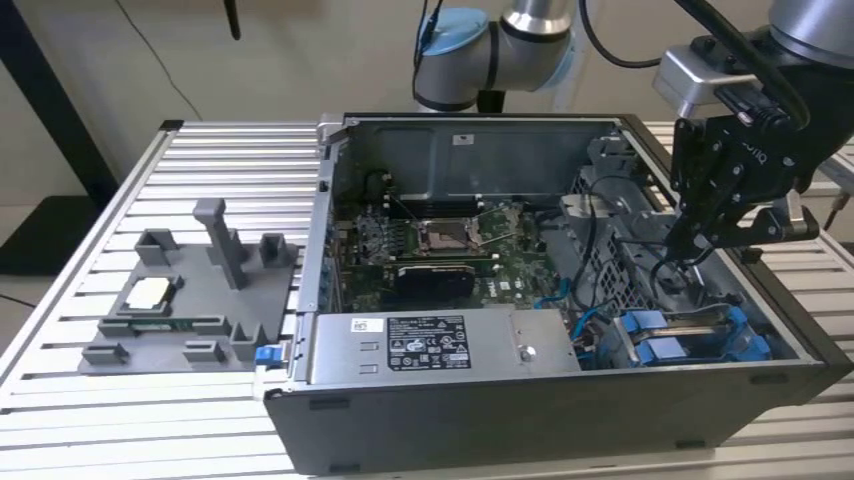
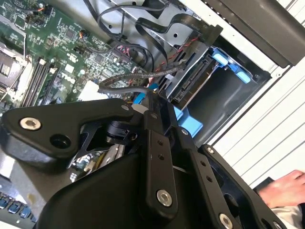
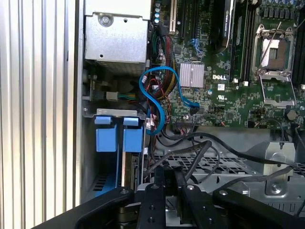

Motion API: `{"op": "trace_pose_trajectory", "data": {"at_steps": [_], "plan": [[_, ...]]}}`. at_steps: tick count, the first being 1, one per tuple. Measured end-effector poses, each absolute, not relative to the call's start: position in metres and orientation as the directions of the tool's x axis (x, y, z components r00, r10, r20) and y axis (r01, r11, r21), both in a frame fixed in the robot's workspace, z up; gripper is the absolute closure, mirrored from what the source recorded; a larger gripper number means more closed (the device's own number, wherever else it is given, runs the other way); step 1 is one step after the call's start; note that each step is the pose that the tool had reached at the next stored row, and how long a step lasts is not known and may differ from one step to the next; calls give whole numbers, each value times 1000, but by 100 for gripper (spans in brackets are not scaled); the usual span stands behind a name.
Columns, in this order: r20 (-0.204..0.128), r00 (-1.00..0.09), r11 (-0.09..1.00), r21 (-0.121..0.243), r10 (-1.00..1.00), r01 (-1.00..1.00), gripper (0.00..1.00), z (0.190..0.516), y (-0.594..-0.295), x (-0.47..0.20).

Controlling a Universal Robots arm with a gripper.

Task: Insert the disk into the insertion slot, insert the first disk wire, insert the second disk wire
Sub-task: 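Insert the first disk wire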

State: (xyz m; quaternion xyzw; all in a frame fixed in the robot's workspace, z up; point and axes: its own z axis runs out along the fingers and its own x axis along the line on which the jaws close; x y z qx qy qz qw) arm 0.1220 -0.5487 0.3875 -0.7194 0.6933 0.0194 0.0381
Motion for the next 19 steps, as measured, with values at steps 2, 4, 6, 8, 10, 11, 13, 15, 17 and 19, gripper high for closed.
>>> {"op": "trace_pose_trajectory", "data": {"at_steps": [2, 4, 6, 8, 10, 11, 13, 15, 17, 19], "plan": [[-79, 38, -36, -28, -996, -999, 81, 387, -549, 122], [-74, 38, -36, -28, -997, -999, 81, 387, -549, 122], [-64, 38, -36, -26, -997, -999, 81, 387, -549, 122], [-57, 38, -36, -24, -998, -999, 81, 387, -549, 122], [-53, 38, -36, -22, -998, -999, 81, 387, -549, 122], [-51, 38, -37, -20, -998, -999, 81, 387, -549, 122], [-49, 37, -37, -16, -998, -999, 81, 387, -550, 123], [-48, 37, -37, -12, -998, -999, 81, 387, -551, 123], [-46, 37, -37, -8, -998, -999, 81, 387, -552, 124], [-45, 37, -37, -5, -998, -999, 81, 386, -554, 124]]}}
